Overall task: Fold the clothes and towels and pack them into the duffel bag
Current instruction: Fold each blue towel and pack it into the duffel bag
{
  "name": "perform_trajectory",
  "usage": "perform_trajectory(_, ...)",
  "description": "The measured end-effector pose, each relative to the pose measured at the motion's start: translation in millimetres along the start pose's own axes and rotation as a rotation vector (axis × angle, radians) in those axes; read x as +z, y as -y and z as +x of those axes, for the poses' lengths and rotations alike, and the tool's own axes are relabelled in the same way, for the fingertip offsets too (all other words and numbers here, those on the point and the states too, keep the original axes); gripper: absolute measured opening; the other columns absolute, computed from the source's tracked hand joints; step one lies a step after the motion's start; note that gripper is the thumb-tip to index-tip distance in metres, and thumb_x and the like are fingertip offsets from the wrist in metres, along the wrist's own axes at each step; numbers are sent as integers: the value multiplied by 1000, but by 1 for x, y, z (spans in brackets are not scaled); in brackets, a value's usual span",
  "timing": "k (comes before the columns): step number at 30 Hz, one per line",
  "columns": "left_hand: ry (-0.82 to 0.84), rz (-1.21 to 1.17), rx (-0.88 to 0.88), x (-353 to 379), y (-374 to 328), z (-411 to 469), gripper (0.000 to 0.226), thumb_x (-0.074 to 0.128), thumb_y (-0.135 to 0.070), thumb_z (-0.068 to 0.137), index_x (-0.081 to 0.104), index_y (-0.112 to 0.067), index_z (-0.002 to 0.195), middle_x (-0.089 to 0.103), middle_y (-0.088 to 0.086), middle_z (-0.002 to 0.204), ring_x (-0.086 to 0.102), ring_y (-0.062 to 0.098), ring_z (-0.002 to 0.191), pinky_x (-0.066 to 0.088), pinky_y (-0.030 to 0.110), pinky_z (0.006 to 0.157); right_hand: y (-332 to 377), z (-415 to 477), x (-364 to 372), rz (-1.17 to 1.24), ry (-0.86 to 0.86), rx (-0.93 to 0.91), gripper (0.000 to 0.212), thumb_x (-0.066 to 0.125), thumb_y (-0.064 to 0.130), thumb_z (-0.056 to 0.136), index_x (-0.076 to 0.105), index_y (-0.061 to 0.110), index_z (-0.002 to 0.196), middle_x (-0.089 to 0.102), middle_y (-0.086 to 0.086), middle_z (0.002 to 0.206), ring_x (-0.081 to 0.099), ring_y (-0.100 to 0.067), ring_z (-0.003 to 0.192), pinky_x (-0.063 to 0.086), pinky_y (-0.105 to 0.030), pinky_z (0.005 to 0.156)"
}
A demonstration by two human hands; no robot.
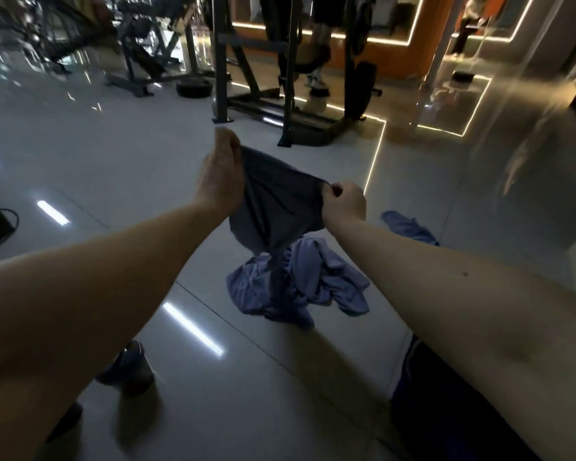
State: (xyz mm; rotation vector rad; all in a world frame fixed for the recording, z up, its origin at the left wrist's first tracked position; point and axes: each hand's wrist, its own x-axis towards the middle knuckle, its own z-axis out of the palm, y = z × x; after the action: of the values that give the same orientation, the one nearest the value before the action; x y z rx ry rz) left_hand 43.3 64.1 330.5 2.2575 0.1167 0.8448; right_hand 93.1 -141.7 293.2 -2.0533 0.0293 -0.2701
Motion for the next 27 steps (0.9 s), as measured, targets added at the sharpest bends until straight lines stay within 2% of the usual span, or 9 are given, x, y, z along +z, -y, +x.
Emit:
perform_trajectory(5, -166, -243, -122, -18, -46, 1, 11, 50, -22, 100, 56, -16, 108, 57, -3, 93, 56, 17, 87, 44, 29, 77, 34, -18, -38, 351, -154, 18, 25, 63, 36, 96, 66, 12, 89, 64, 1, 80, 58, -13, 72, 45, -25, 61)
perform_trajectory(8, -105, -284, -119, -26, -58, -2, 9, 51, -22, 102, 55, -16, 107, 53, -8, 89, 50, 0, 78, 39, 16, 67, 48, -21, -61, 450, -144, -8, 21, 65, 36, 96, 68, 15, 90, 66, 4, 83, 59, -9, 74, 49, -23, 66)
perform_trajectory(11, 11, -288, -129, -31, -61, 1, 16, 53, -28, 102, 57, -13, 105, 55, -4, 90, 50, 3, 77, 39, 18, 65, 49, -16, -81, 442, -126, -75, 21, 67, 37, 95, 67, 18, 85, 66, 4, 79, 58, -9, 71, 48, -25, 65)
perform_trajectory(15, 249, -187, -103, -34, -50, 0, 29, 59, -40, 97, 61, -12, 105, 62, 2, 91, 58, 15, 80, 44, 26, 64, 23, -11, -98, 244, -33, -181, 30, 68, 36, 94, 69, 8, 82, 69, -6, 79, 59, -15, 72, 50, -34, 66)
perform_trajectory(17, 485, -96, -64, -34, -39, -7, 30, 70, -40, 89, 60, -17, 106, 63, -2, 93, 59, 12, 81, 43, 22, 62, 3, -12, -100, 126, 42, -195, 32, 71, 33, 92, 68, 3, 81, 69, -13, 79, 58, -15, 70, 50, -35, 65)
perform_trajectory(19, 701, 92, 20, -28, -25, -15, 35, 81, -41, 79, 61, -25, 102, 62, -6, 94, 58, 10, 82, 41, 21, 63, -14, -17, -101, 37, 131, -207, 26, 76, 31, 88, 67, 8, 77, 67, -6, 73, 56, -12, 66, 46, -28, 59)
perform_trajectory(22, 804, 211, 41, -16, -7, -22, 27, 85, -38, 76, 60, -30, 80, 60, -6, 79, 54, 9, 71, 39, 25, 60, -30, -24, -106, -114, 412, -218, 18, 82, 24, 81, 68, 16, 86, 65, 6, 75, 58, -4, 66, 45, -12, 54)
perform_trajectory(24, 863, 243, 8, -10, 5, -23, 23, 83, -32, 77, 61, -26, 73, 61, -1, 73, 55, 15, 67, 43, 29, 60, -42, -24, -104, -374, 607, -208, 17, 81, 21, 77, 66, 24, 85, 66, 6, 77, 62, -8, 70, 48, -15, 56)
perform_trajectory(27, 1005, 305, -48, -4, 29, -29, 13, 80, -28, 80, 67, -25, 81, 69, 5, 79, 66, 24, 76, 53, 36, 70, -74, -19, -94, -676, 690, -152, 20, 69, 14, 81, 57, 21, 66, 59, -2, 70, 51, -12, 62, 38, -22, 52)
